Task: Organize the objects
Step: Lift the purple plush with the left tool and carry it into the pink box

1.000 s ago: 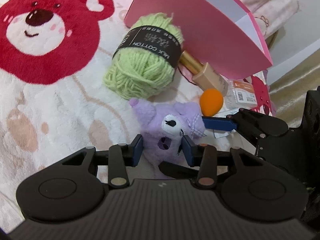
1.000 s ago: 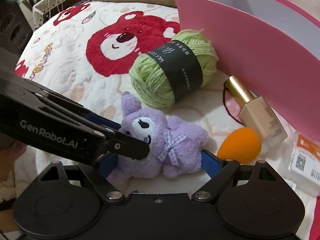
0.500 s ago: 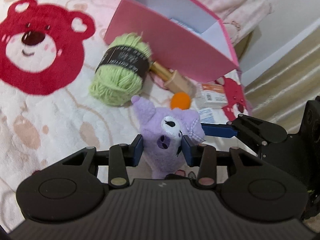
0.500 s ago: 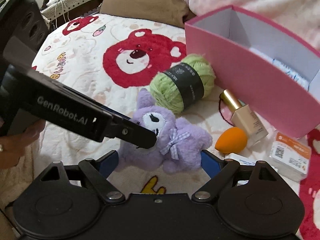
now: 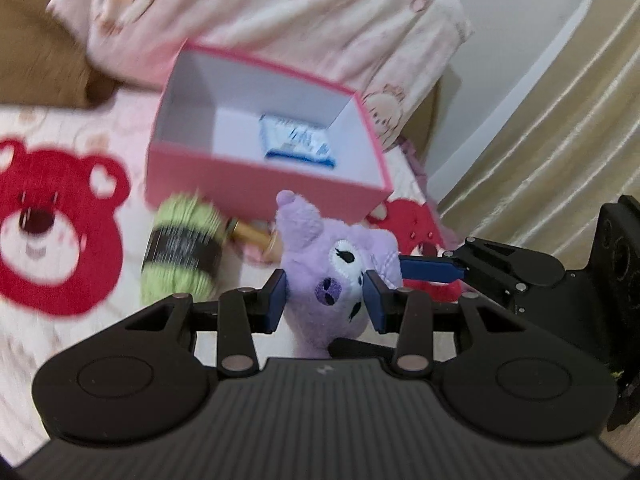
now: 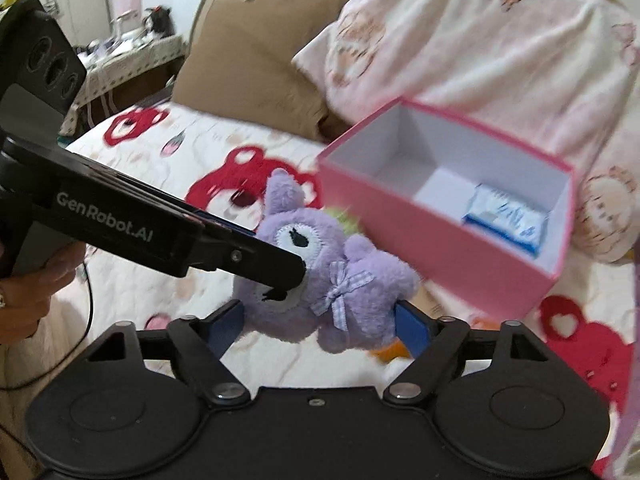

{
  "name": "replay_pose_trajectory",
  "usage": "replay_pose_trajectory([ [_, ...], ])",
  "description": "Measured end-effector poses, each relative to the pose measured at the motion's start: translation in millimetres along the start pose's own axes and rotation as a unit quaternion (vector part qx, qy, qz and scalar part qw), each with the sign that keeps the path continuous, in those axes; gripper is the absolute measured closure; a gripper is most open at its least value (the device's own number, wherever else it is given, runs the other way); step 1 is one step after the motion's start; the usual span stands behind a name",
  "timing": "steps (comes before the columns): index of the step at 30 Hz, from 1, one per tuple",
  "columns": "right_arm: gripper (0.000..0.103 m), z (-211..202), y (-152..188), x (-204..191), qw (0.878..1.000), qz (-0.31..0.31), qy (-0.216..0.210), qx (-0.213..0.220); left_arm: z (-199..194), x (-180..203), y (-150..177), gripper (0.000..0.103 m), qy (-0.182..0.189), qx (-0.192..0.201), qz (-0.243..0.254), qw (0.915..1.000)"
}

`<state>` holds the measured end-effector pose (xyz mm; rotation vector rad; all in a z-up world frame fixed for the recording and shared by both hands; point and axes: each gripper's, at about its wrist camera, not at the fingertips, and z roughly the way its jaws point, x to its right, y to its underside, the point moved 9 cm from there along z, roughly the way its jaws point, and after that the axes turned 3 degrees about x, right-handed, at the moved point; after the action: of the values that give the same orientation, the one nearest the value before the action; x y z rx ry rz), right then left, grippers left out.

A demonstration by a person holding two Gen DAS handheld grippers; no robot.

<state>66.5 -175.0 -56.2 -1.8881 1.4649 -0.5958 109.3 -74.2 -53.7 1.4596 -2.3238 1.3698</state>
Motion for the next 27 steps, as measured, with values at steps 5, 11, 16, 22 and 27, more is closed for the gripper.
replay_pose_trajectory([
  [5, 0.026, -15.5, -28.5, 22.2, 0.999, 0.009, 0.023, 0.02, 7.1, 16.7, -37.7, 0.063, 0.0, 0.007, 0.023, 0.9997],
  [11, 0.027, -9.9, -57.3, 50.1, 0.998, 0.035, 0.048, 0.002, 26.3, 30.0, -76.3, 0.063, 0.001, 0.008, 0.037, 0.9993],
  [16, 0.027, 15.2, -69.9, 80.9, 0.996, 0.061, 0.056, -0.033, 60.3, 31.9, -99.3, 0.063, 0.0, 0.005, 0.032, 0.9995],
  [22, 0.027, 58.2, -81.2, 123.2, 0.991, 0.092, 0.059, -0.076, 115.9, 13.9, -125.4, 0.062, -0.002, -0.018, 0.007, 0.9998],
  [27, 0.028, 106.9, -75.1, 155.7, 0.982, 0.115, 0.07, -0.134, 173.5, -11.3, -132.8, 0.062, -0.007, -0.062, -0.025, 0.9977],
])
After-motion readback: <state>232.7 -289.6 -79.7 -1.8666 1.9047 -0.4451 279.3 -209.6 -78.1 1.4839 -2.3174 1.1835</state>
